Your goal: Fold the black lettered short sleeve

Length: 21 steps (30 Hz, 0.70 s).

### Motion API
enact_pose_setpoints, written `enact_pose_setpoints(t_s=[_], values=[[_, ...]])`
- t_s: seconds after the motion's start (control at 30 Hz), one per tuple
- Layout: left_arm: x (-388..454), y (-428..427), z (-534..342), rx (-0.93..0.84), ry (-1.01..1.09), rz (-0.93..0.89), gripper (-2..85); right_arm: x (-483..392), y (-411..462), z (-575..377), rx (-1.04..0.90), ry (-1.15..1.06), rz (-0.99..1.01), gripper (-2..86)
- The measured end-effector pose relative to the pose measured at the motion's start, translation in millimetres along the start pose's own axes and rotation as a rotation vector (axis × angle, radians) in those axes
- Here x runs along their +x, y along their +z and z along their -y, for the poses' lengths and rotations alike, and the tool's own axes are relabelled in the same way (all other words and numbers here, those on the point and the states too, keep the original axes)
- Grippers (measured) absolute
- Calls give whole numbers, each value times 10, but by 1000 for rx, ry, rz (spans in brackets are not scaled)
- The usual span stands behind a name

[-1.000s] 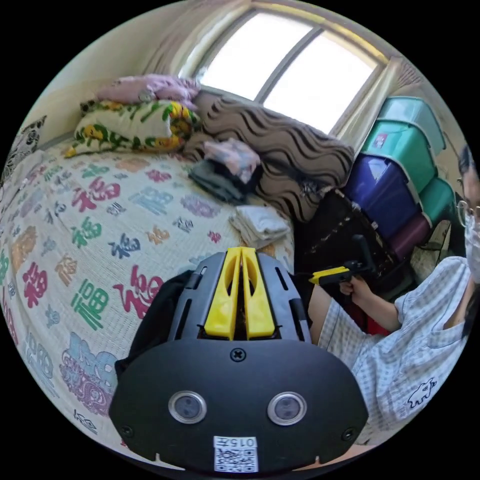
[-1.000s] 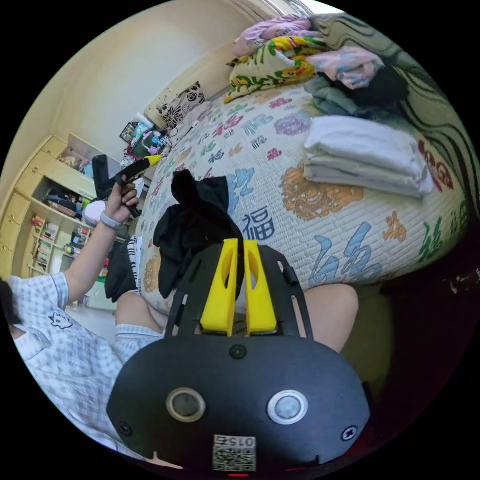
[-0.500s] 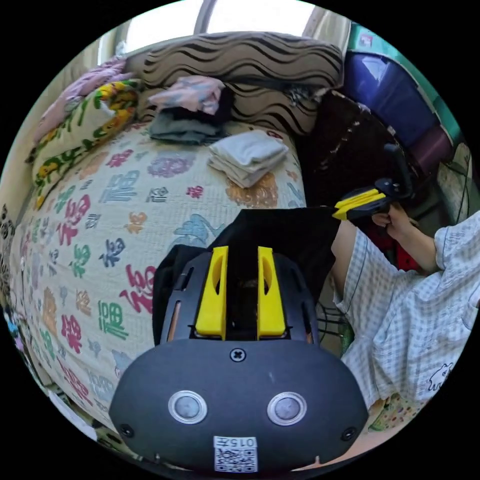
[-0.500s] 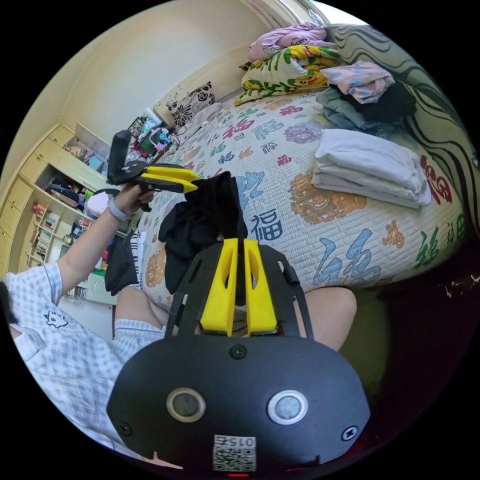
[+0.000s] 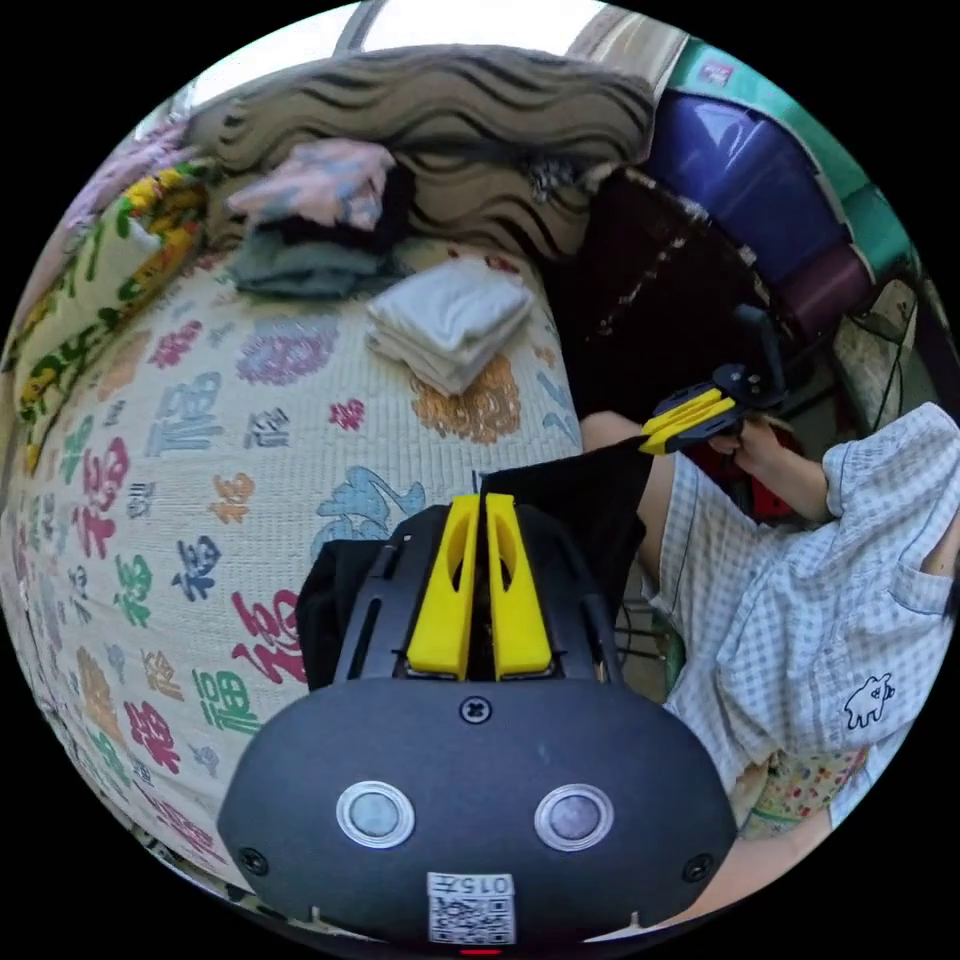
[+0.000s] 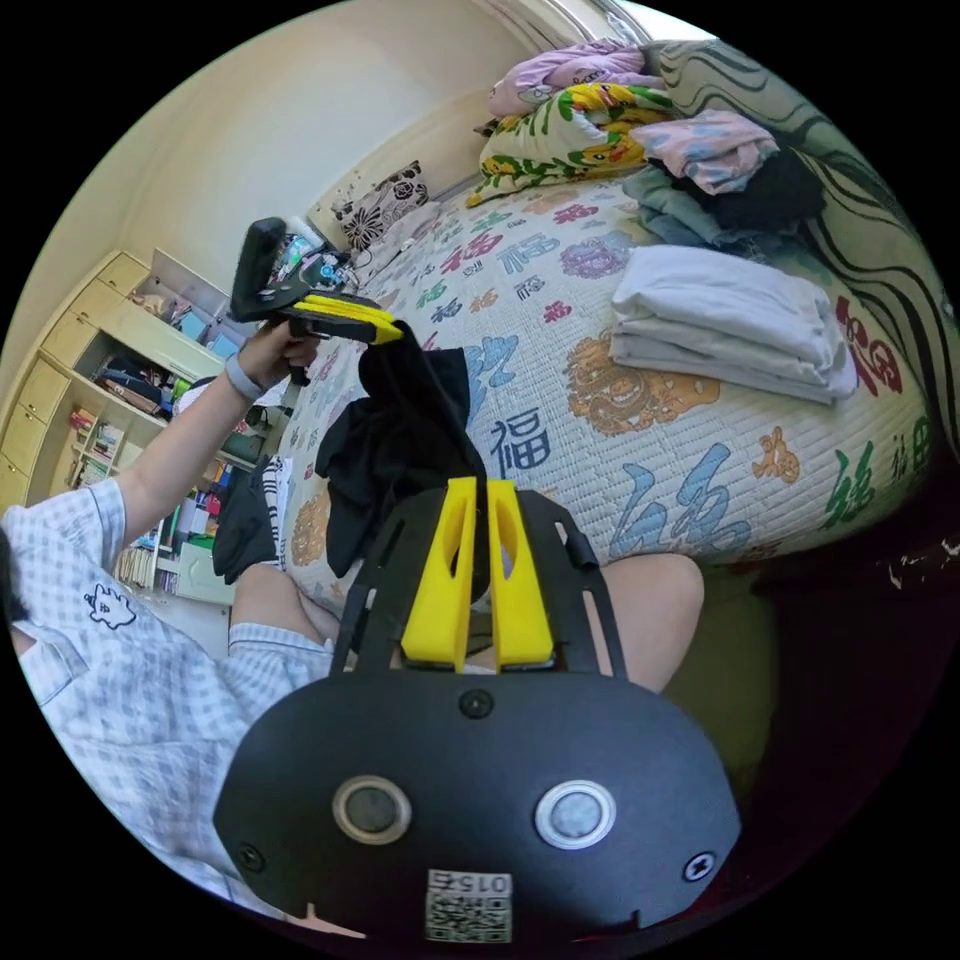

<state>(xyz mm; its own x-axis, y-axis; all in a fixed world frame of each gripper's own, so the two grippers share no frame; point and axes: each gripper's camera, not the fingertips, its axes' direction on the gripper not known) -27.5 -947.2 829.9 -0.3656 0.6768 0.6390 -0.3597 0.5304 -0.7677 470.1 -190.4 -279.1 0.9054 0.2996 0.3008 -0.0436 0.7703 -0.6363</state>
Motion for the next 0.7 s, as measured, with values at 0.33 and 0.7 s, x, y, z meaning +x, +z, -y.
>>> enact_pose_setpoints(t_s=[0.33, 0.7], values=[[1869, -2558, -1102, 513, -18, 513, 0, -1992, -1318, 153, 364, -480, -197, 4], [4073, -4242, -2277, 828, 65, 834, 1, -4027, -2705, -462, 588, -933, -382, -3]])
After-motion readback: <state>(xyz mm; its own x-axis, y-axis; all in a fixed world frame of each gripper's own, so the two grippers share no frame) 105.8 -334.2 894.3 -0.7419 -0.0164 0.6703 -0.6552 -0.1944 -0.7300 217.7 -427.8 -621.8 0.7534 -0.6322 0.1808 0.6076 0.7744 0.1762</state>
